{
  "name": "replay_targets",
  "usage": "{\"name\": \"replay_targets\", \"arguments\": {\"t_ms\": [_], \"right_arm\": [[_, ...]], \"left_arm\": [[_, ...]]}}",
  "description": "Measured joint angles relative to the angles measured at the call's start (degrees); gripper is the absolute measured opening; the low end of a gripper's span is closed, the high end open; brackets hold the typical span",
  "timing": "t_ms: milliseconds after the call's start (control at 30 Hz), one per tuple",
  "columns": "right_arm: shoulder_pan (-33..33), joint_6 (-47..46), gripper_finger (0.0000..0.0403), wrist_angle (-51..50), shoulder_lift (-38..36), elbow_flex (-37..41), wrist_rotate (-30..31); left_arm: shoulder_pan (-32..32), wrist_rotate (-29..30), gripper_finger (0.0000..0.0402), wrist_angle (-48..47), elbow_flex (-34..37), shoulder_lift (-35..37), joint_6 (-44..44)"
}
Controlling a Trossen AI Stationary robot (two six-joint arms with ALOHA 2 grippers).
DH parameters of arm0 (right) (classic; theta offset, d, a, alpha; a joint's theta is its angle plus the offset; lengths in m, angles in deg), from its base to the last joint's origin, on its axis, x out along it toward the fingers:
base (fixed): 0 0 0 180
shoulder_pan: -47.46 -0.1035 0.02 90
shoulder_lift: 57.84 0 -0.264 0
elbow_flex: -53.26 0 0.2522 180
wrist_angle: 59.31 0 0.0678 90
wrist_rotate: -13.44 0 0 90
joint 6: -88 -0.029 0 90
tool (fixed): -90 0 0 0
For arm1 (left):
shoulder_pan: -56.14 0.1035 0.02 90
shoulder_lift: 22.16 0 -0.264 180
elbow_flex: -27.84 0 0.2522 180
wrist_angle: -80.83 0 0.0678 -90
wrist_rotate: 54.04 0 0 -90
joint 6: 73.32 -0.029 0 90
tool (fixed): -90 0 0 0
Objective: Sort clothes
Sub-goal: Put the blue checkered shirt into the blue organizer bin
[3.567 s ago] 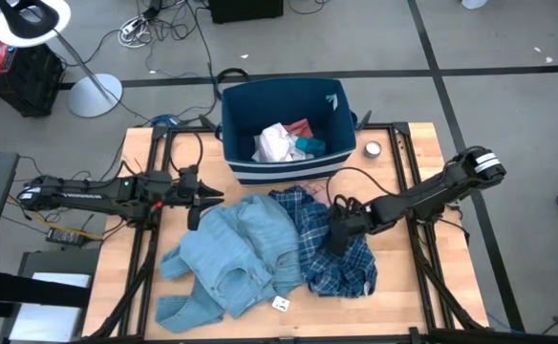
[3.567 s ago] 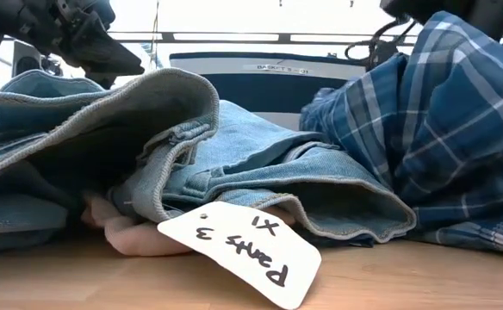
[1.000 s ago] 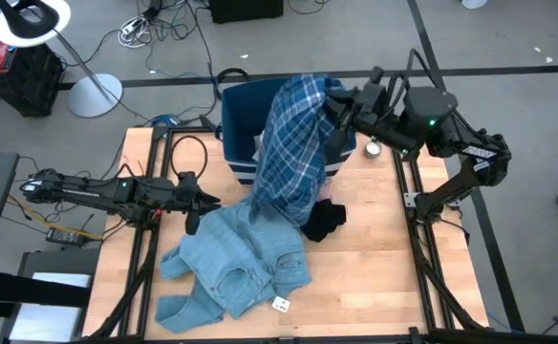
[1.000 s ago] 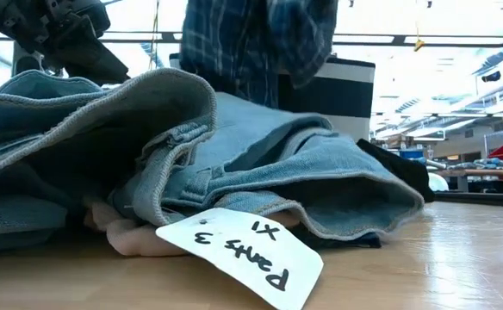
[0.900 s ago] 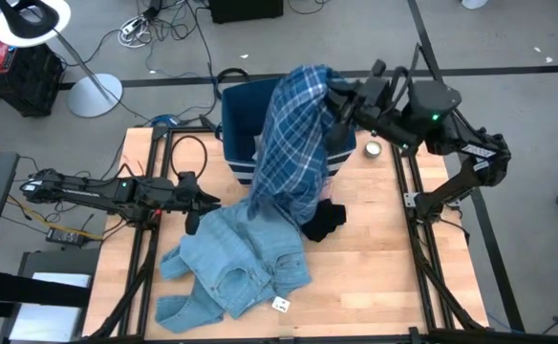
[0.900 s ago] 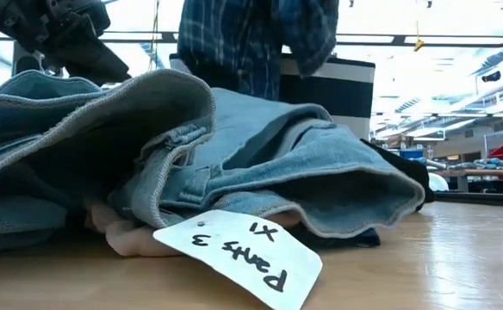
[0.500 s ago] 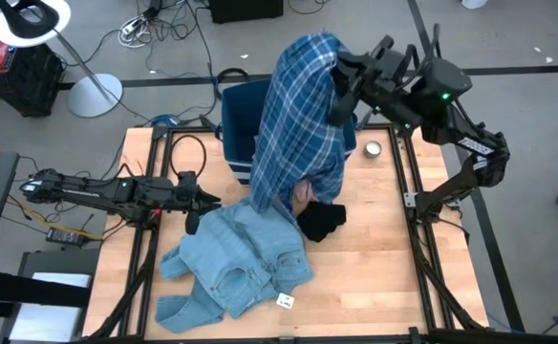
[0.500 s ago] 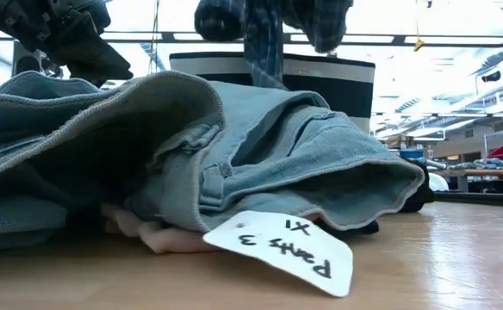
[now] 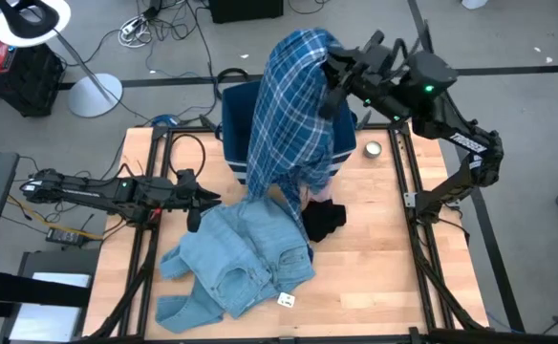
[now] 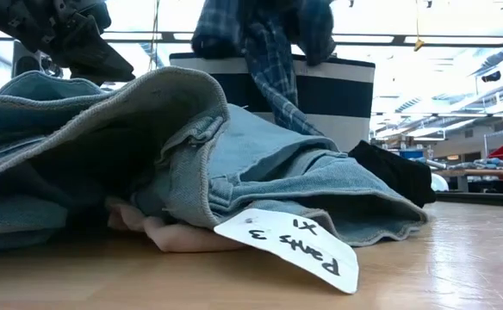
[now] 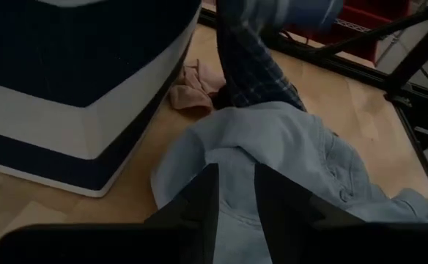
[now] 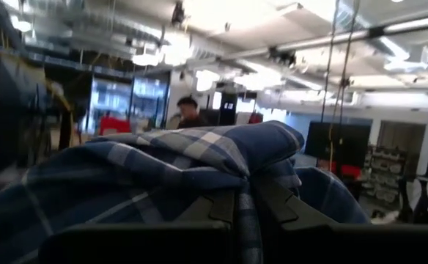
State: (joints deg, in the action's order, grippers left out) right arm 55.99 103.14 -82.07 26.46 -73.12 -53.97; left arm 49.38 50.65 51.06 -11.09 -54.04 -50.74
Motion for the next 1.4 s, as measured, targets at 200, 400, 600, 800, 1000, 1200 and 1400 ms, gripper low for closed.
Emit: {"name": "replay_targets", "arguments": {"t_ms": [200, 400, 600, 800, 1000, 1200, 1400], "right_arm": [[-1.2, -0.5, 0.0014, -3.5, 1.2, 0.1, -1.3], [-3.0, -1.6, 0.0014, -3.5, 1.6, 0.1, -6.0], [-3.6, -1.6, 0.0015, -4.6, 1.9, 0.1, -6.1], [-2.0, -2.2, 0.0015, -7.5, 2.4, 0.1, -6.1], [1.7, -5.7, 0.0015, -13.2, 4.9, 0.1, -6.1], [6.3, -11.2, 0.0015, -21.9, 9.6, 0.1, -6.2], [11.0, -15.8, 0.0015, -29.3, 13.8, 0.1, -12.1]], "left_arm": [[0.0, 2.2, 0.0095, 4.0, 0.0, 0.0, -0.1], [0.0, 3.5, 0.0095, 11.0, 0.0, 0.0, -2.9], [0.0, 3.5, 0.0095, 13.1, 0.0, -1.6, -2.9], [0.0, 3.4, 0.0095, 13.3, 0.0, -4.5, -2.8], [0.0, 3.2, 0.0095, 16.9, 0.0, -5.3, -3.2], [0.0, 2.0, 0.0095, 20.7, 0.0, -5.2, -5.9], [0.0, 0.5, 0.0095, 20.9, 0.0, -5.2, -7.0]]}}
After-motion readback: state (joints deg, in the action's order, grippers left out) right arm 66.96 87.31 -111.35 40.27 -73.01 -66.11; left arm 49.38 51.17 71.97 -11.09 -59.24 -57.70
